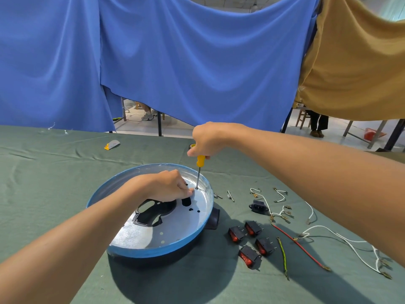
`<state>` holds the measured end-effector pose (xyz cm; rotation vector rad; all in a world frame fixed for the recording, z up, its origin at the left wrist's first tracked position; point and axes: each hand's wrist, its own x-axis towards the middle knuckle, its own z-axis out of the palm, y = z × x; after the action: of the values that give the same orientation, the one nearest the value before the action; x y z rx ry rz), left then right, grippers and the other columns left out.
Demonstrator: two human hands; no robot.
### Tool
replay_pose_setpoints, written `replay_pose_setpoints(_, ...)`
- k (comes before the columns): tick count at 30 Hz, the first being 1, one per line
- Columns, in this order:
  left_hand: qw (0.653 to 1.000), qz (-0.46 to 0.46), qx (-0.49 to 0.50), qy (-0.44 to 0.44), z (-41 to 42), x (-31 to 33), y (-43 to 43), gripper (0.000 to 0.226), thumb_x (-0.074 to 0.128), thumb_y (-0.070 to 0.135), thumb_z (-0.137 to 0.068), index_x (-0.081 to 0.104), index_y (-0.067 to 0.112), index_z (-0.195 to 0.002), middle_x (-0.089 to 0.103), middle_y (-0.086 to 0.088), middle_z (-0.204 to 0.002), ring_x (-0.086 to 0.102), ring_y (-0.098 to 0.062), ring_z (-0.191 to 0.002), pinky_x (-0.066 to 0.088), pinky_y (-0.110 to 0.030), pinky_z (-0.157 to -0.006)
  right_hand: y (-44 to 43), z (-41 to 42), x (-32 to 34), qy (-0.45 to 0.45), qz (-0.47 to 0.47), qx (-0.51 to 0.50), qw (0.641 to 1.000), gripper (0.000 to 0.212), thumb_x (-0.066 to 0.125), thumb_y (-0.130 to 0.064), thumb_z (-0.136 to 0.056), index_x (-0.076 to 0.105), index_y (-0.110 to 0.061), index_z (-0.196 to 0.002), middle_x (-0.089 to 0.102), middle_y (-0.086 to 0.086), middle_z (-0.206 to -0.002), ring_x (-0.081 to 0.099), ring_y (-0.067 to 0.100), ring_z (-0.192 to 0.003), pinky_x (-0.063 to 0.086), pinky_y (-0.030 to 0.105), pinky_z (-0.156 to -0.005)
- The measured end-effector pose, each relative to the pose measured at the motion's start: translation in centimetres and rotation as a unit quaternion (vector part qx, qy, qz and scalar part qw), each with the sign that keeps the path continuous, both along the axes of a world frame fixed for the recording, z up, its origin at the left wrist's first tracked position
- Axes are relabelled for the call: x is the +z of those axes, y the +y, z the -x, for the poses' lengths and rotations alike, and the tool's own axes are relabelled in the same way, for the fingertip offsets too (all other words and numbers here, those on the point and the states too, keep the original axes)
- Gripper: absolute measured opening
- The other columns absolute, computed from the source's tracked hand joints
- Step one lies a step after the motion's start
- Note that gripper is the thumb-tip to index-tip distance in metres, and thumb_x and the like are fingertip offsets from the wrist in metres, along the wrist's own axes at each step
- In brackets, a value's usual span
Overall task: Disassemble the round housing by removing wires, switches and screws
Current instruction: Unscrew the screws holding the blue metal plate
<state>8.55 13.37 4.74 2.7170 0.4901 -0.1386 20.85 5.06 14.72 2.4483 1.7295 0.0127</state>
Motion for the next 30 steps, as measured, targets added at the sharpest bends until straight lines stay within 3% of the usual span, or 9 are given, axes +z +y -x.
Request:
replay_pose_setpoints(3, 1.0, 0.0, -0.002, -0.006, 0.01, -0.05, -0.01, 0.058, 0.047, 0.045, -0.1, 0.056, 0.036, -0.043, 0.048, -0.009, -0.077, 0.042, -0.023, -0.074, 0.044, -0.045, -0.078, -0.03, 0.18, 0.13, -0.021, -0.005, 0.021, 1.0, 0.028, 0.064, -0.035, -0.089, 0.058, -0.013, -0.072, 0.052, -0.001, -0.065, 0.048, 0.02, -0.064, 0.034, 0.024, -0.047)
replay_pose_setpoints(6, 1.0, -0.004, 0.007, -0.006, -0.06, -0.15, 0.09, 0.055, 0.049, 0.044, -0.099, 0.054, 0.033, -0.045, 0.048, -0.009, -0.078, 0.042, -0.025, -0.075, 0.046, -0.046, -0.083, 0.05, 0.12, 0.41, 0.049, 0.006, 0.035, 0.998, 0.012, 0.071, -0.026, -0.084, 0.063, -0.018, -0.086, 0.059, -0.001, -0.079, 0.052, 0.019, -0.068, 0.042, 0.023, -0.052)
replay_pose_setpoints(8, 1.0, -0.002, 0.005, -0.006, -0.05, -0.15, 0.02, 0.059, 0.048, 0.045, -0.099, 0.056, 0.034, -0.042, 0.048, -0.007, -0.076, 0.043, -0.026, -0.076, 0.045, -0.045, -0.082, 0.13, 0.12, 0.29, 0.062, 0.015, 0.023, 0.998, 0.019, 0.068, -0.033, -0.086, 0.064, -0.015, -0.087, 0.059, 0.004, -0.078, 0.049, 0.02, -0.06, 0.041, 0.023, -0.05)
replay_pose_setpoints(11, 1.0, 0.002, 0.004, -0.002, 0.06, -0.05, -0.14, 0.06, 0.047, 0.046, -0.1, 0.058, 0.038, -0.041, 0.049, -0.005, -0.076, 0.046, -0.025, -0.076, 0.046, -0.044, -0.083, 0.16, 0.05, 0.0, -0.009, 0.006, -0.009, 1.0, 0.055, 0.046, -0.059, -0.092, 0.057, -0.012, -0.066, 0.056, 0.0, -0.062, 0.049, 0.019, -0.054, 0.034, 0.024, -0.05)
replay_pose_setpoints(15, 1.0, 0.009, 0.008, -0.005, -0.02, -0.16, -0.01, 0.059, 0.047, 0.044, -0.1, 0.054, 0.03, -0.043, 0.046, -0.008, -0.075, 0.041, -0.024, -0.073, 0.037, -0.037, -0.073, 0.36, -0.11, -0.19, -0.036, 0.002, 0.001, 0.999, 0.037, 0.055, -0.038, -0.093, 0.058, -0.014, -0.065, 0.059, -0.001, -0.064, 0.052, 0.021, -0.063, 0.034, 0.024, -0.048)
replay_pose_setpoints(20, 1.0, 0.013, 0.017, -0.009, -0.02, -0.35, 0.1, 0.056, 0.047, 0.046, -0.099, 0.054, 0.027, -0.048, 0.046, -0.01, -0.076, 0.042, -0.025, -0.073, 0.038, -0.036, -0.073, 0.08, 0.12, 0.36, 0.075, 0.016, 0.017, 0.997, 0.009, 0.071, -0.023, -0.084, 0.064, -0.018, -0.085, 0.058, 0.002, -0.078, 0.05, 0.019, -0.063, 0.042, 0.023, -0.051)
replay_pose_setpoints(22, 1.0, 0.009, 0.017, -0.006, -0.07, -0.47, 0.09, 0.05, 0.046, 0.047, -0.1, 0.057, 0.023, -0.056, 0.048, -0.012, -0.079, 0.044, -0.027, -0.076, 0.041, -0.037, -0.077, 0.03, 0.14, 0.42, 0.092, 0.033, 0.002, 0.995, 0.012, 0.068, -0.027, -0.086, 0.063, -0.016, -0.085, 0.055, 0.002, -0.075, 0.048, 0.019, -0.059, 0.042, 0.022, -0.049)
replay_pose_setpoints(26, 1.0, 0.011, 0.022, -0.004, -0.09, -0.47, 0.18, 0.05, 0.046, 0.049, -0.099, 0.066, 0.02, -0.064, 0.056, -0.018, -0.089, 0.047, -0.029, -0.082, 0.046, -0.041, -0.085, -0.06, 0.23, 0.29, 0.014, 0.021, -0.017, 1.0, 0.05, 0.047, -0.047, -0.096, 0.055, -0.01, -0.063, 0.056, -0.001, -0.054, 0.045, 0.017, -0.043, 0.035, 0.02, -0.042)
replay_pose_setpoints(30, 1.0, 0.007, 0.027, 0.011, -0.2, -0.66, 0.43, 0.054, 0.045, 0.051, -0.099, 0.071, 0.006, -0.084, 0.05, -0.006, -0.091, 0.047, -0.025, -0.088, 0.045, -0.042, -0.094, 0.04, 0.2, 0.1, -0.006, 0.018, -0.012, 1.0, 0.032, 0.061, -0.032, -0.09, 0.059, -0.012, -0.065, 0.059, 0.001, -0.064, 0.047, 0.018, -0.053, 0.036, 0.02, -0.043)
